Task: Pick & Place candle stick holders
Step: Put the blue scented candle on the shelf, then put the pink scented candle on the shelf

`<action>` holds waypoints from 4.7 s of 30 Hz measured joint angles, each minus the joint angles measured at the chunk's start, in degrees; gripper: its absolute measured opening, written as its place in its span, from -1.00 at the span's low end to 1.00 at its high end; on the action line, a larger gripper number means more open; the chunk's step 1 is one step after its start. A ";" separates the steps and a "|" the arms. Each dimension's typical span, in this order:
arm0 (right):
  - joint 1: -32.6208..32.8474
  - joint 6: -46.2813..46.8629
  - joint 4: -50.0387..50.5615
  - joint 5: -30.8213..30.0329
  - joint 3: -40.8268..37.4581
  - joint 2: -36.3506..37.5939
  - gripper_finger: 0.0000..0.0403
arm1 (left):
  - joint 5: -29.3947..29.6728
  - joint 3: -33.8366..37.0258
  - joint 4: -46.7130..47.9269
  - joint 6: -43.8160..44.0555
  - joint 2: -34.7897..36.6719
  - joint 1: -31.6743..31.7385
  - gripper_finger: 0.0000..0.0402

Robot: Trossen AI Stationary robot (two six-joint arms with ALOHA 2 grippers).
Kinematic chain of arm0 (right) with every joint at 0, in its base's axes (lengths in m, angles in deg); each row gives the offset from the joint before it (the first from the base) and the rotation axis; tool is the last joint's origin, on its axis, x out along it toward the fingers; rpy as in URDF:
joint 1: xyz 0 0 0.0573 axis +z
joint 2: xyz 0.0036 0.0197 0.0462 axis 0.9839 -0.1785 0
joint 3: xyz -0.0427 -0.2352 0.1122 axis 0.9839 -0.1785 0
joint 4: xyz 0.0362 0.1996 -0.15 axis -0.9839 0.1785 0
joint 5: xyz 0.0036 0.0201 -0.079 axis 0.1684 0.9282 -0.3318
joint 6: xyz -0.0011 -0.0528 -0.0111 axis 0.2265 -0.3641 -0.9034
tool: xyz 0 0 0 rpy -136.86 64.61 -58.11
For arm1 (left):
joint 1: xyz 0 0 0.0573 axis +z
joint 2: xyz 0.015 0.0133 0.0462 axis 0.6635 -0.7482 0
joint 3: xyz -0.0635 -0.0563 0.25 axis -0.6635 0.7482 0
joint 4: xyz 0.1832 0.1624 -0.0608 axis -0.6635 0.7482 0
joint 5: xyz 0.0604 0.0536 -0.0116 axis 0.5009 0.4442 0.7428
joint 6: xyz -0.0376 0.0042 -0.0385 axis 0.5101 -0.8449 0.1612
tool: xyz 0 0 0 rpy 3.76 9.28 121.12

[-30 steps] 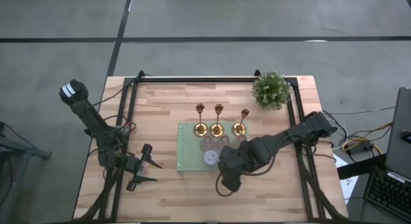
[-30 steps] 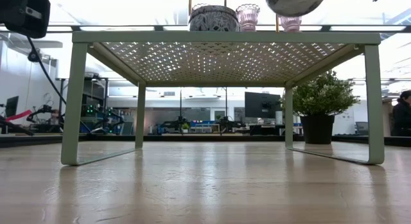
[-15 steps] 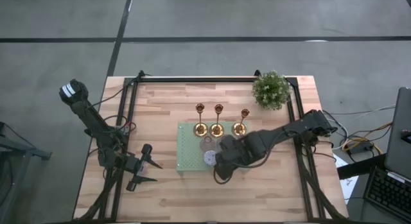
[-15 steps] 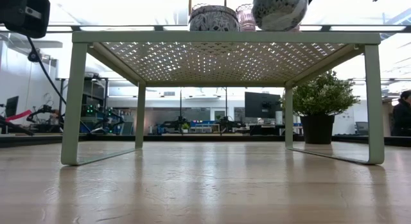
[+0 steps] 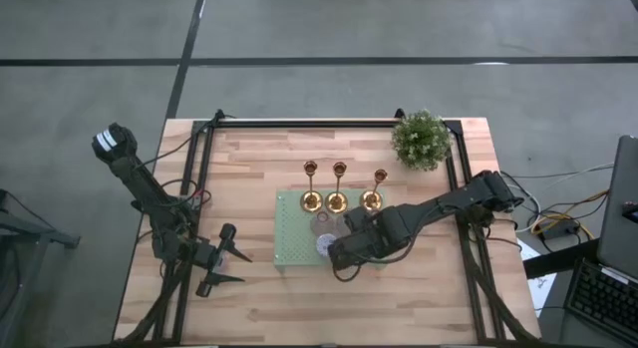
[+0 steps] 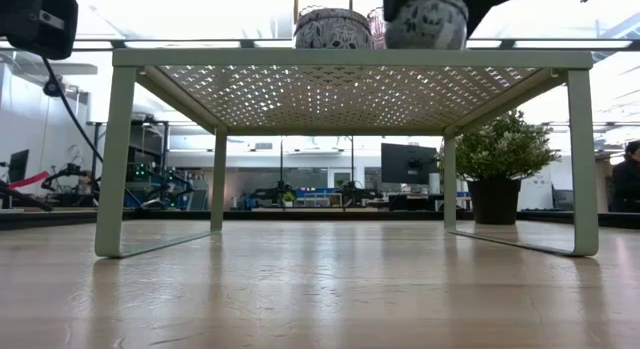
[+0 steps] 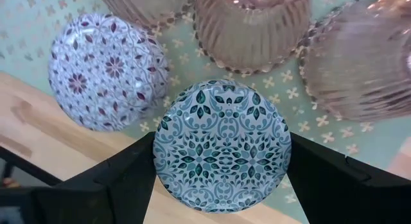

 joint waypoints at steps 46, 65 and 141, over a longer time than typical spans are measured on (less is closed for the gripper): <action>0.02 -4.00 -2.03 0.22 3.50 -1.86 0.83 | -0.04 0.00 -0.04 0.00 0.00 0.02 0.15; 3.49 -7.38 4.11 -2.64 6.27 -1.64 0.83 | 0.26 0.00 -0.02 0.00 0.00 0.00 0.15; 28.98 -67.99 -106.55 -5.94 -65.82 15.22 -0.96 | 0.74 -51.65 103.77 63.70 -12.61 -1.10 0.16</action>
